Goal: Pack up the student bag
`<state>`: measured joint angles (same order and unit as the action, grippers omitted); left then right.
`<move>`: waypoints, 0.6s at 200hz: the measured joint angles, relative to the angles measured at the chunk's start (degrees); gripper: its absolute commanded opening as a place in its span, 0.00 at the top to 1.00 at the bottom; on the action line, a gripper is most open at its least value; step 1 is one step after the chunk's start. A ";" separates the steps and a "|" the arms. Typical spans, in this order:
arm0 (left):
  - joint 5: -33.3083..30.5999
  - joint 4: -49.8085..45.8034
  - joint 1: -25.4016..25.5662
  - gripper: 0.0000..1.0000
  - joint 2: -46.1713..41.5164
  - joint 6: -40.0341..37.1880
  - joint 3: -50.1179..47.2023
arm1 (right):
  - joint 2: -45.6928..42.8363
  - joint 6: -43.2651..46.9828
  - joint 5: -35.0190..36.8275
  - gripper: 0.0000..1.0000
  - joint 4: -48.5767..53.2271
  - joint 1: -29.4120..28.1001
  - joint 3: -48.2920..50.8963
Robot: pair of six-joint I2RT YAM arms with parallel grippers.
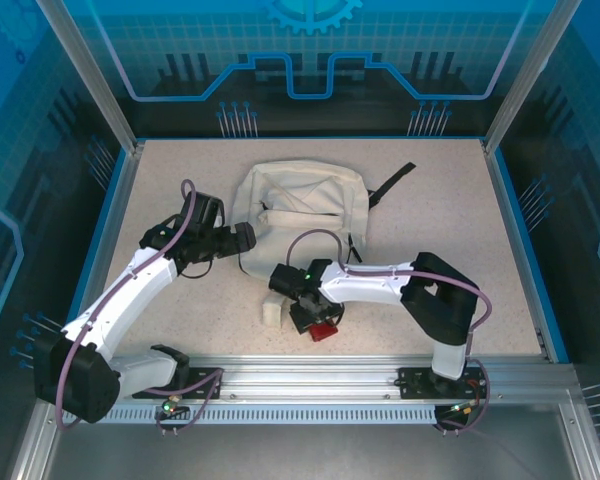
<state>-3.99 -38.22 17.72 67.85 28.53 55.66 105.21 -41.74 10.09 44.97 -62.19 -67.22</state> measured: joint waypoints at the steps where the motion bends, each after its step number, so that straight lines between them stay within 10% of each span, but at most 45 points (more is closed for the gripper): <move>1: 0.00 0.00 0.00 0.01 0.00 0.00 -0.02 | -0.17 -0.09 -0.02 0.37 -0.07 0.00 0.17; 120: 5.90 2.38 0.00 0.01 0.02 0.94 -0.63 | -24.90 -7.39 -1.75 0.47 -3.67 12.07 17.46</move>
<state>1.91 -35.83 17.72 67.88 29.47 55.02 80.31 -49.12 8.34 41.30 -50.13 -49.76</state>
